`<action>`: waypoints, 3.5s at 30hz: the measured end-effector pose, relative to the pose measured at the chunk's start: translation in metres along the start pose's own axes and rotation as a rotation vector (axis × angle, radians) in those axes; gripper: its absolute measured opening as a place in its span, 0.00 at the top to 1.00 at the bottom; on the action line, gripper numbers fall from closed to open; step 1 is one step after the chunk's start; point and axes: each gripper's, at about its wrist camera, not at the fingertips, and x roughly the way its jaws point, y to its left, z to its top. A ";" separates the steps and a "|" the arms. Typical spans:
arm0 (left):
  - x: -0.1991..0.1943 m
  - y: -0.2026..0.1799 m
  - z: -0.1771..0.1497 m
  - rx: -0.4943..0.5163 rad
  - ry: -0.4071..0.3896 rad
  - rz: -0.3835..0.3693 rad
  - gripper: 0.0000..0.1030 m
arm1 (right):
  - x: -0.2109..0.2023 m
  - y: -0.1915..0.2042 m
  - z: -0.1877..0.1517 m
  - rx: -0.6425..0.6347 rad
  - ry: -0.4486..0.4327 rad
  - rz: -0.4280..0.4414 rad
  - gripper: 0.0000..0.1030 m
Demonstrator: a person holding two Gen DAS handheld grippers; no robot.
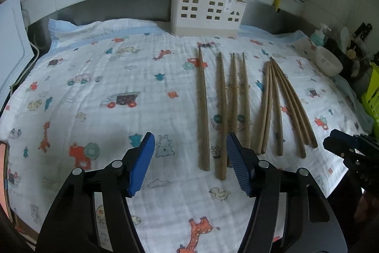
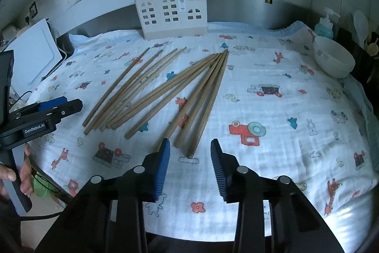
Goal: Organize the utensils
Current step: 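Close the left gripper on a wooden chopstick while the right gripper grasps another, then lift the left gripper's chopstick to the white holder while the right gripper carries its own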
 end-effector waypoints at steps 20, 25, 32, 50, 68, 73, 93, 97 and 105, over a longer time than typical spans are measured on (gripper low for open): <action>0.041 -0.003 0.008 0.036 0.088 -0.027 0.86 | 0.020 0.003 0.001 0.018 0.033 0.011 0.90; 0.043 -0.002 0.011 0.045 0.087 -0.016 0.86 | 0.021 -0.001 0.001 0.032 0.038 -0.007 0.90; 0.045 -0.001 0.013 0.047 0.084 -0.022 0.86 | 0.031 0.002 0.002 0.026 0.043 -0.028 0.89; 0.051 -0.011 0.018 0.066 0.086 -0.014 0.86 | 0.022 -0.010 0.001 0.069 0.003 -0.049 0.91; 0.050 -0.013 0.014 0.095 0.078 -0.002 0.93 | -0.046 -0.022 0.047 -0.012 -0.218 -0.121 0.92; 0.045 -0.008 0.016 0.079 0.070 -0.048 0.95 | -0.066 -0.023 0.065 -0.041 -0.275 -0.117 0.92; -0.002 0.008 0.069 0.023 -0.090 -0.159 0.95 | -0.093 -0.017 0.162 -0.187 -0.331 -0.006 0.93; -0.005 0.009 0.086 0.037 -0.111 -0.168 0.95 | -0.092 -0.018 0.183 -0.189 -0.325 0.016 0.93; -0.005 0.011 0.129 0.056 -0.130 -0.185 0.95 | -0.084 -0.019 0.228 -0.196 -0.304 0.039 0.93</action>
